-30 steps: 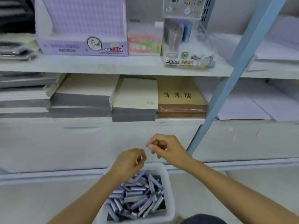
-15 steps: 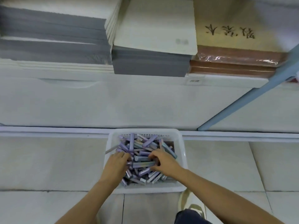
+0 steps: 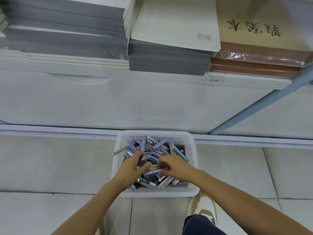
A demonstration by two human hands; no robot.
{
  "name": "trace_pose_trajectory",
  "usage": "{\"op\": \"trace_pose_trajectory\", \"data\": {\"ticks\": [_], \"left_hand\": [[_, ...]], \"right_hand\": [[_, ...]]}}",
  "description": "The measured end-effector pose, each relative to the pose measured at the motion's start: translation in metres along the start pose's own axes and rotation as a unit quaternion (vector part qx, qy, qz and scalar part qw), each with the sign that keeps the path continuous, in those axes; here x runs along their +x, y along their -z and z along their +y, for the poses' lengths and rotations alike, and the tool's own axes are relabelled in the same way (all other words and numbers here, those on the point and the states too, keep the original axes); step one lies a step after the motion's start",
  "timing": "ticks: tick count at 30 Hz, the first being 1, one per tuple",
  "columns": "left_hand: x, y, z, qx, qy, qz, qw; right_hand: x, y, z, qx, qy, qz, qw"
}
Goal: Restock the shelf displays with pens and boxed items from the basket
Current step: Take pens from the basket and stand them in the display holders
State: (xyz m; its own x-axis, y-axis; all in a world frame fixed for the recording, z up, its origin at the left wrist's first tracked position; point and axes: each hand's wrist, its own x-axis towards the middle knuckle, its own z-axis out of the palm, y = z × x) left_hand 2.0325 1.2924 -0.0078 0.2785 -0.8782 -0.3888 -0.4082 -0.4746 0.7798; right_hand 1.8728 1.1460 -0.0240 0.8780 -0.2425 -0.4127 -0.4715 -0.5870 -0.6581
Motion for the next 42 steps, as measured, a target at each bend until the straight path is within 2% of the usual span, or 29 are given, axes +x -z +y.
{"op": "trace_pose_trajectory", "data": {"ticks": [3, 5, 7, 11, 14, 17, 27, 32, 35, 38, 42], "left_hand": [[0.001, -0.004, 0.011, -0.018, -0.004, -0.062, 0.998], [0.0, -0.003, 0.013, -0.073, 0.007, -0.07, 0.995], [-0.001, 0.0, 0.009, -0.136, 0.031, -0.08, 0.987], [-0.005, 0.01, -0.003, -0.195, 0.112, -0.019, 0.974], [-0.005, 0.013, -0.007, -0.261, 0.143, 0.037, 0.954], [-0.004, 0.014, -0.008, -0.301, 0.145, 0.043, 0.942], [0.0, 0.007, -0.007, -0.298, 0.176, 0.073, 0.935], [0.001, 0.006, 0.001, -0.32, 0.187, 0.11, 0.922], [0.004, 0.007, 0.014, -0.324, 0.181, 0.137, 0.918], [0.004, 0.014, 0.042, -0.342, 0.132, 0.11, 0.924], [-0.001, 0.024, 0.09, -0.333, 0.028, 0.054, 0.941]], "right_hand": [[0.0, 0.006, -0.013, 0.117, 0.005, 0.027, 0.993], [-0.001, 0.013, -0.018, 0.228, -0.01, 0.038, 0.973], [0.0, 0.017, -0.017, 0.272, -0.025, 0.056, 0.96], [0.014, 0.01, -0.005, 0.186, -0.074, 0.121, 0.972], [0.027, -0.007, -0.001, 0.043, -0.076, 0.079, 0.993], [0.036, -0.022, -0.002, -0.052, -0.064, 0.067, 0.994], [0.035, -0.013, 0.004, -0.036, -0.029, 0.053, 0.998], [0.027, 0.008, -0.005, 0.107, -0.061, 0.096, 0.988], [0.019, 0.032, -0.02, 0.222, -0.072, 0.077, 0.969], [0.006, 0.056, -0.039, 0.315, -0.059, 0.056, 0.946], [-0.012, 0.09, -0.064, 0.399, -0.039, 0.083, 0.913]]}}
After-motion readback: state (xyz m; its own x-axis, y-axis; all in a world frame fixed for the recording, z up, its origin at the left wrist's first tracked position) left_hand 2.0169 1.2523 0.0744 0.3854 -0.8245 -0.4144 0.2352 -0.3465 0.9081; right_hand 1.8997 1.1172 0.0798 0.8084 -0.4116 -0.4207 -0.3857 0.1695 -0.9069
